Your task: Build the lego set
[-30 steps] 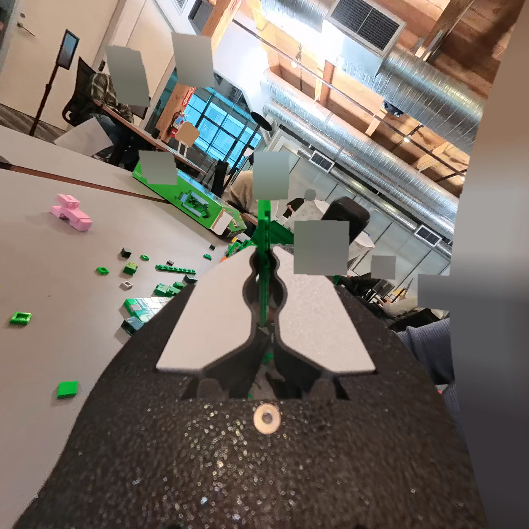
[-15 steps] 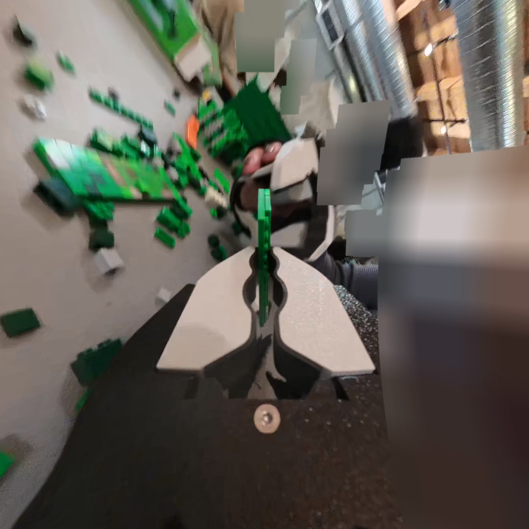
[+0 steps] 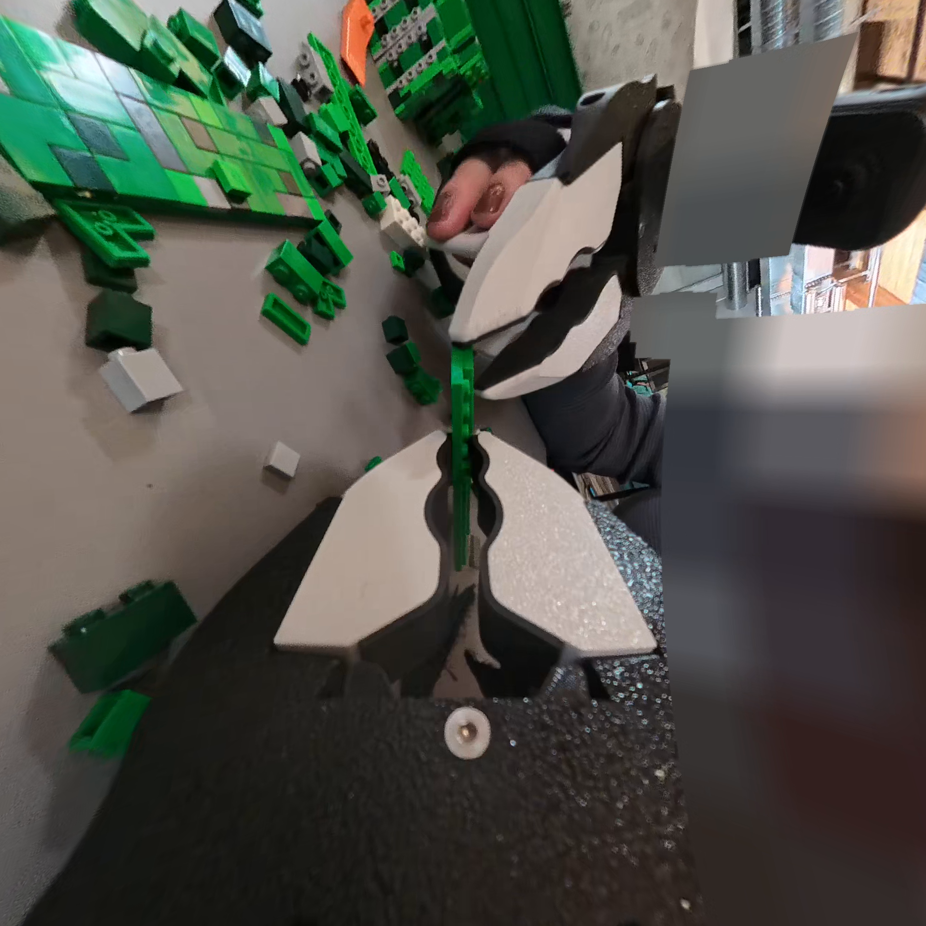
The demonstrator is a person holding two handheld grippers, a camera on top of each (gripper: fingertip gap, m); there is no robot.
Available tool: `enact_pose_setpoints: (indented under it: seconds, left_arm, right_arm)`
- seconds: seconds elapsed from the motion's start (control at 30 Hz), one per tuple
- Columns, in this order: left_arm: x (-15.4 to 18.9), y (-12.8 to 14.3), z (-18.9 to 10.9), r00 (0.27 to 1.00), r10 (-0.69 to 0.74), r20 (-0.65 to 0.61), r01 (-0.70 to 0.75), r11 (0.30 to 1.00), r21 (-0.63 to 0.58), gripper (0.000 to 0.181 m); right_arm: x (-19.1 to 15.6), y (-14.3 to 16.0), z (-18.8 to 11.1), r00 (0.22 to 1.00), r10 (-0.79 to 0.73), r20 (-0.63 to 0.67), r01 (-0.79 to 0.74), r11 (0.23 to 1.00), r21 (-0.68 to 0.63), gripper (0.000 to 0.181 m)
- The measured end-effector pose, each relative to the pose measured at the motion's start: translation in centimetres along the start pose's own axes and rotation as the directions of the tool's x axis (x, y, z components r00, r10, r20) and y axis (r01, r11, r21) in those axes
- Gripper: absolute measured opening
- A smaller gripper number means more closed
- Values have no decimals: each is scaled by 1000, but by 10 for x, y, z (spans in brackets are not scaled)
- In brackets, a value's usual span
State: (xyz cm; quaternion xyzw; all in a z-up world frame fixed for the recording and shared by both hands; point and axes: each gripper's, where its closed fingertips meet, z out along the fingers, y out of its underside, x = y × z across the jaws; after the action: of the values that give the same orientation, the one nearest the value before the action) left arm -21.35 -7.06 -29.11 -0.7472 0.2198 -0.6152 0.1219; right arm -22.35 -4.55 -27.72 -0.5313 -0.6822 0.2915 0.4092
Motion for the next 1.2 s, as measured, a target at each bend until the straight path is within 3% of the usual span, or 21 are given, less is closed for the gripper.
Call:
enact_pose_setpoints:
  seconds: [0.43, 0.7, 0.87, 1.07, 1.2]
  left_arm:
    - [4, 10, 4, 999, -20, -37, 17, 997, -72, 6]
    - [5, 12, 5, 999, -5, -36, 3, 997, -81, 5]
    - [4, 9, 4, 999, -16, -37, 14, 998, -57, 6]
    - [4, 8, 3, 999, -21, -40, 19, 999, -48, 5]
    - [5, 3, 0, 999, -3, -32, 2, 1000, -15, 5]
  right_arm:
    - [-13, 3, -1, 998, -2, 70, 6, 998, -55, 19]
    - [-11, 3, 1, 999, -4, 46, 7, 998, -61, 33]
    - [-12, 10, -4, 999, -33, 30, 38, 984, -174, 53]
    - [-13, 23, 2, 976, -217, 6, 208, 930, -304, 44]
    - [-1, 26, 6, 916, -396, -59, 340, 847, -409, 38]
